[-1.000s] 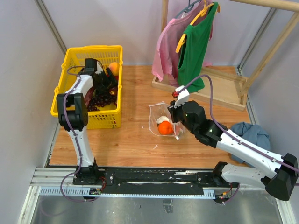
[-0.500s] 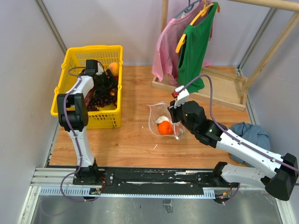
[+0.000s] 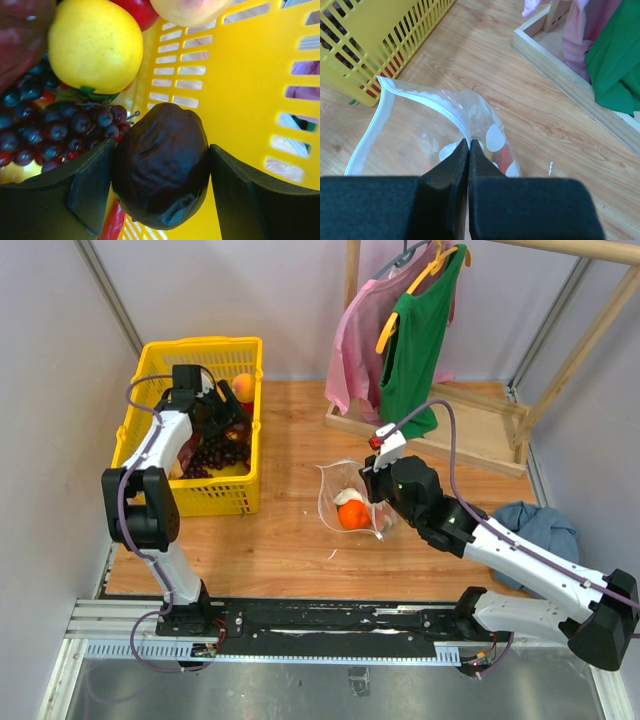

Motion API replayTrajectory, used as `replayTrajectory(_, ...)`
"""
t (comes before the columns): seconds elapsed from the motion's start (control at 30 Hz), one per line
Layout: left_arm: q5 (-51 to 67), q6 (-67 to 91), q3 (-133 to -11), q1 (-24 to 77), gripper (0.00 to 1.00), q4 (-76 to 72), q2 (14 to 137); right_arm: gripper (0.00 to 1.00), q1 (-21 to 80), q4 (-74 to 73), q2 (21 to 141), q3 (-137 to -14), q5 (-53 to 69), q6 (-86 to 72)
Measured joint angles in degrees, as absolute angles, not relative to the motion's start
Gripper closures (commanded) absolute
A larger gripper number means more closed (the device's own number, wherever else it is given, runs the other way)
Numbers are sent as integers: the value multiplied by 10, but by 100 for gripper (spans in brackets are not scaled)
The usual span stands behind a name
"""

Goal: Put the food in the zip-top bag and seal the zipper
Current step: Pick up the fake fruit from the bin.

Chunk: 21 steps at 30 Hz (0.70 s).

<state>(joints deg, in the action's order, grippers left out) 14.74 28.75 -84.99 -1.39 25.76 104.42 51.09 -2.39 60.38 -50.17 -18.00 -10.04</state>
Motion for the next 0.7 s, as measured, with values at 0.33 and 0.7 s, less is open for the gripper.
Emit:
replayTrajectory(0.33, 65, 291, -807, -14, 79, 262, 928, 99, 511, -24, 600, -502, -173, -100)
replayTrajectory(0.7, 44, 287, -769, 23, 83, 284, 794, 99, 511, -26, 595, -502, -156, -101)
